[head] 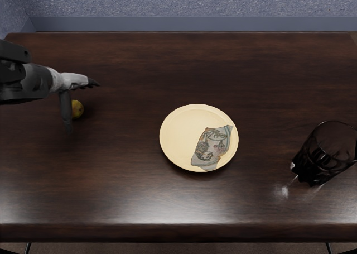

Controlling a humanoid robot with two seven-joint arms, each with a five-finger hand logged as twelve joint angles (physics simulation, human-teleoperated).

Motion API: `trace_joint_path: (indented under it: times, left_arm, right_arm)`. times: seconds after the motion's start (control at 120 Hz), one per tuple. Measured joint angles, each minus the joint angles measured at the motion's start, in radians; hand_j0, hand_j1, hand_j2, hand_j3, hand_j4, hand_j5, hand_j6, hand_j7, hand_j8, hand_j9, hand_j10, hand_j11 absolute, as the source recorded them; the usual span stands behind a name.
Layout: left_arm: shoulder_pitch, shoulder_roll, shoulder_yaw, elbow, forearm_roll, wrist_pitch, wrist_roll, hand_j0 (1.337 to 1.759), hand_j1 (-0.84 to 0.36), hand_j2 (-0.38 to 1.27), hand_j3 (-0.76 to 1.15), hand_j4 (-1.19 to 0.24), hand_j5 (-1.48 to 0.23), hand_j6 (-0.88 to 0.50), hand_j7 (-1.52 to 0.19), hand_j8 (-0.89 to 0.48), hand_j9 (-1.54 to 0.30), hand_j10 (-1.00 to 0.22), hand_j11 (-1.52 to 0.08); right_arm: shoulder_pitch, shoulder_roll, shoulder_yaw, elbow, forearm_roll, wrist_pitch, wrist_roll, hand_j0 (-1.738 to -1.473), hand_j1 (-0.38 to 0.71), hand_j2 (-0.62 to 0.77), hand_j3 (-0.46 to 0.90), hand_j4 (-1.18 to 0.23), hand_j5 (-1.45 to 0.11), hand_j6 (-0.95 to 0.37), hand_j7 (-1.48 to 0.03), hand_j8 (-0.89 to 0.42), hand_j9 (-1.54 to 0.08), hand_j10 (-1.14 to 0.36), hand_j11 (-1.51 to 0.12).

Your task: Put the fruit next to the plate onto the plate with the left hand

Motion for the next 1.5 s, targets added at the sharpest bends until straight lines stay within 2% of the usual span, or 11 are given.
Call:
trace_joint_path:
  times: [0.15,0.317,0.442,0.65,0.825,1.0,1.5]
  left_arm:
    - [0.024,-0.003,-0.009,0.005,-0.004,0.113,0.0,1.658,0.32,0.01,0.0,-0.03,-0.03,-0.03,-0.03,-0.03,-0.03,-0.03,-0.03]
    - [0.032,-0.006,-0.009,-0.004,0.02,0.141,0.0,1.658,0.32,0.01,0.0,-0.03,-0.04,-0.03,-0.04,-0.03,-0.04,-0.03,-0.04]
    - [0.068,-0.001,-0.007,-0.011,0.064,0.146,-0.002,1.658,0.31,0.01,0.0,-0.03,-0.04,-0.03,-0.04,-0.03,-0.04,-0.03,-0.04]
    - [0.087,0.012,-0.006,-0.004,0.07,0.164,-0.002,1.658,0.2,0.03,0.0,-0.13,-0.16,-0.13,-0.16,-0.13,-0.16,-0.13,-0.16]
    - [0.145,0.01,-0.006,0.007,0.044,0.268,-0.001,1.658,0.15,0.03,0.0,-0.17,-0.22,-0.17,-0.22,-0.17,-0.22,-0.17,-0.22]
    - [0.164,0.003,-0.014,0.017,0.011,0.346,0.0,1.658,0.13,0.04,0.0,-0.18,-0.24,-0.18,-0.24,-0.18,-0.24,-0.18,-0.24]
    - [0.238,-0.022,-0.052,0.094,-0.069,0.37,0.0,1.658,0.06,0.05,0.0,-0.24,-0.31,-0.24,-0.31,-0.24,-0.31,-0.24,-0.31]
  right_arm:
    - [0.0,0.0,0.0,0.0,0.0,0.0,0.0,-1.658,-0.35,0.0,0.0,0.0,0.0,0.0,0.0,0.0,0.0,0.0,0.0]
    - [0.0,0.0,0.0,0.0,0.0,0.0,0.0,-1.658,-0.35,0.0,0.0,0.0,0.0,0.0,0.0,0.0,0.0,0.0,0.0]
    - [0.0,0.0,0.0,0.0,0.0,0.0,0.0,-1.658,-0.35,0.0,0.0,0.0,0.0,0.0,0.0,0.0,0.0,0.0,0.0]
    - [0.0,0.0,0.0,0.0,0.0,0.0,0.0,-1.658,-0.35,0.0,0.0,0.0,0.0,0.0,0.0,0.0,0.0,0.0,0.0]
    - [0.0,0.0,0.0,0.0,0.0,0.0,0.0,-1.658,-0.35,0.0,0.0,0.0,0.0,0.0,0.0,0.0,0.0,0.0,0.0]
    - [0.0,0.0,0.0,0.0,0.0,0.0,0.0,-1.658,-0.35,0.0,0.0,0.0,0.0,0.0,0.0,0.0,0.0,0.0,0.0]
    - [0.0,0.0,0.0,0.0,0.0,0.0,0.0,-1.658,-0.35,0.0,0.0,0.0,0.0,0.0,0.0,0.0,0.0,0.0,0.0]
